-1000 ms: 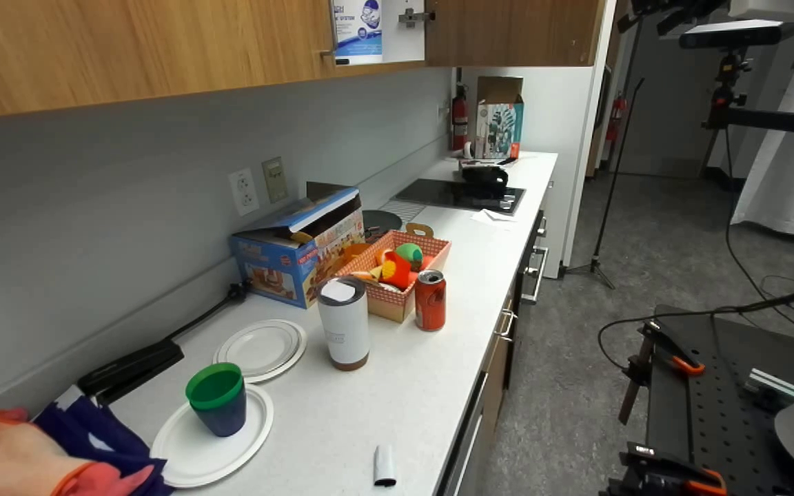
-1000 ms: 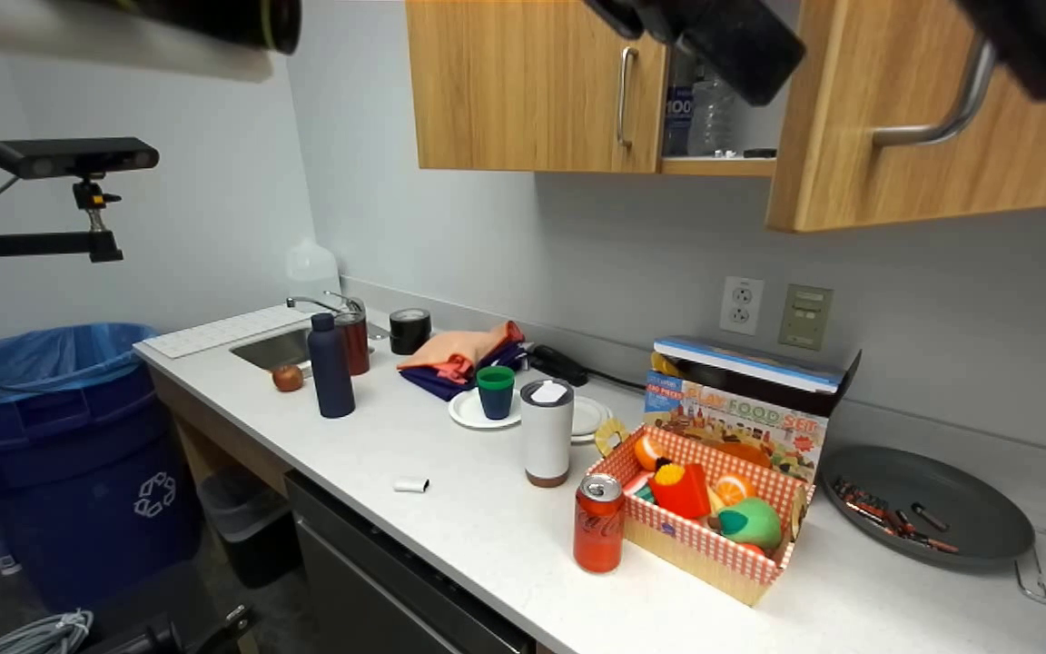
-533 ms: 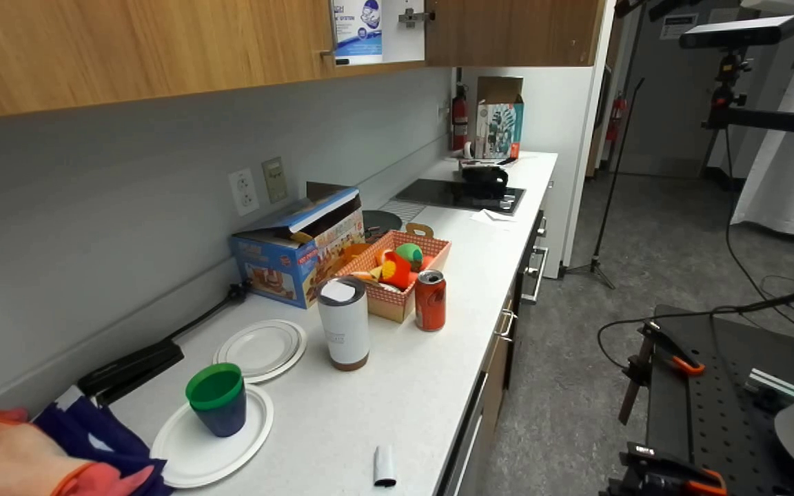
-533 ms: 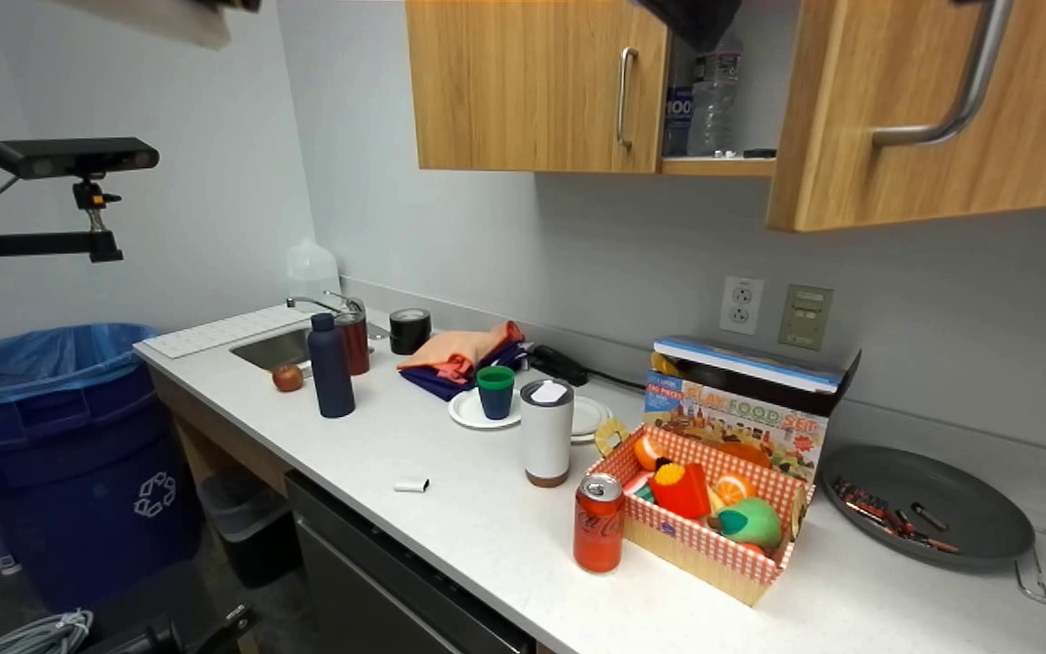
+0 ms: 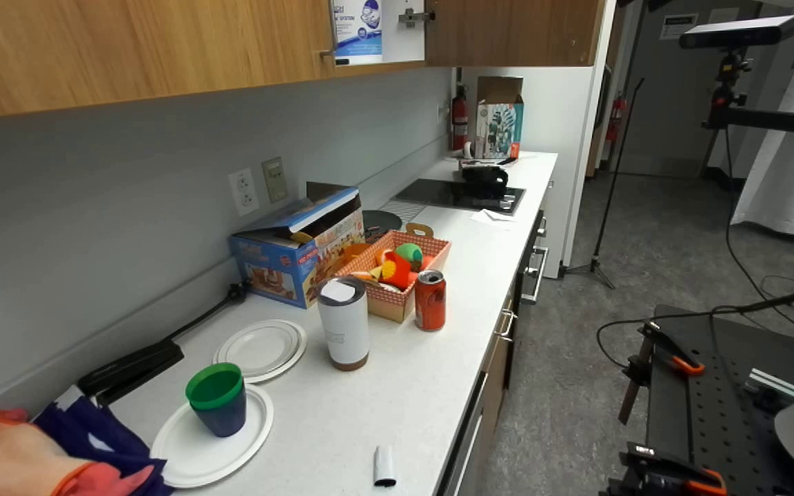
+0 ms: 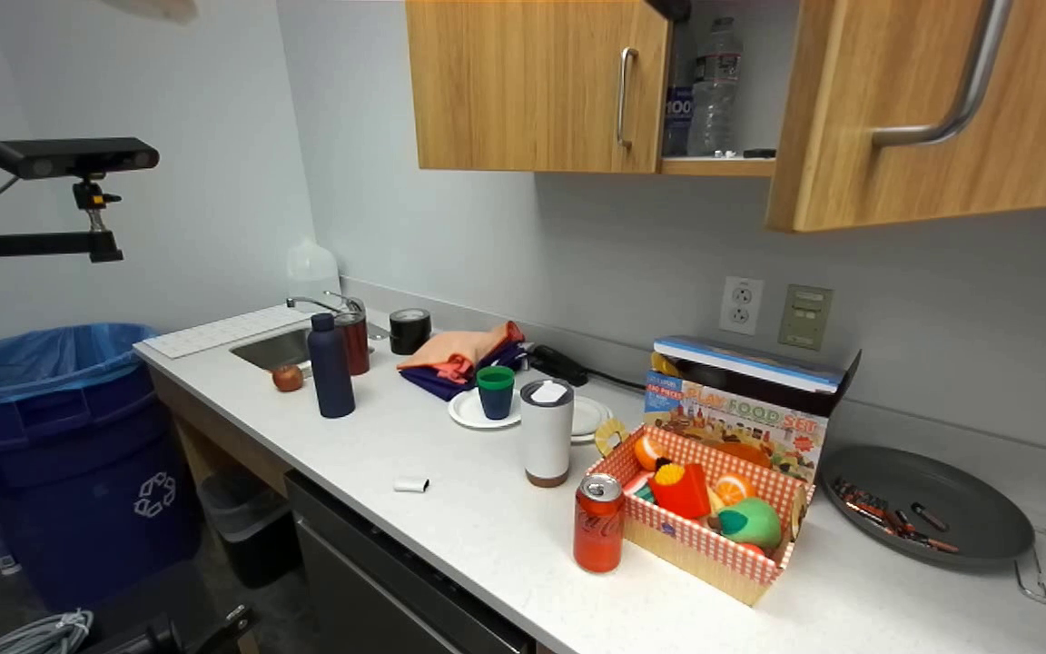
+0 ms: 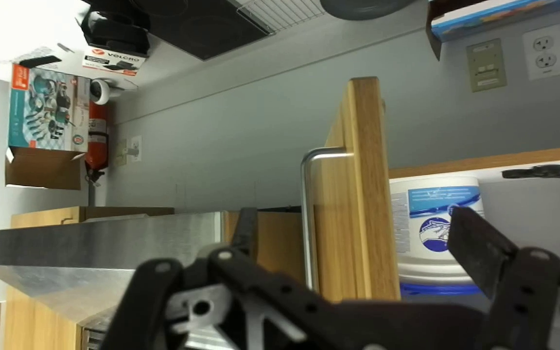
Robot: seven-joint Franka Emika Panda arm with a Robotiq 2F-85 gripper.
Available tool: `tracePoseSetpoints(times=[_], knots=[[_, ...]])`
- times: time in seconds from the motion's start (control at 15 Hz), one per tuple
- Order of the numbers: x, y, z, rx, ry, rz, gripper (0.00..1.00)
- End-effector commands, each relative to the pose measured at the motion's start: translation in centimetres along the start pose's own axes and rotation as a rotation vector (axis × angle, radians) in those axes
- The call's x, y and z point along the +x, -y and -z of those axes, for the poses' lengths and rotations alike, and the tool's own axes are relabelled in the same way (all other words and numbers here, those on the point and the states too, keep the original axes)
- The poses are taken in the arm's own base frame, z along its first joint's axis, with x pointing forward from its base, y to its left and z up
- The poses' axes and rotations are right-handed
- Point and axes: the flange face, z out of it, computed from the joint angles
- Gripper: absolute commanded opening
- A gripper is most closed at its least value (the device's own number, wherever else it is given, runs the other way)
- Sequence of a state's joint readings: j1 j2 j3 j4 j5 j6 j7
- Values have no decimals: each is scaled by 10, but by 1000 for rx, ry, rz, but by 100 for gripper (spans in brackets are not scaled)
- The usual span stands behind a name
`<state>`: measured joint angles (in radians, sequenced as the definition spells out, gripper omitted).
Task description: Open the right door of the cabinet
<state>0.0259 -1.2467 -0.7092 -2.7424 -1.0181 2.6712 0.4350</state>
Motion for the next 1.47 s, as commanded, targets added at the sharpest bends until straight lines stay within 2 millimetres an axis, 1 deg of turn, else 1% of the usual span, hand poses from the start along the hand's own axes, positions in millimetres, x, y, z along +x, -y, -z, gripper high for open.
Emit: tracePoseSetpoints(times=[0.0, 0.87, 0.93, 1.4], knots=[[0, -3, 9, 40, -24, 33, 100], [4, -2, 17, 65, -96, 69, 100], [4, 1, 12, 36, -63, 62, 100], [4, 0, 14, 36, -71, 64, 100]])
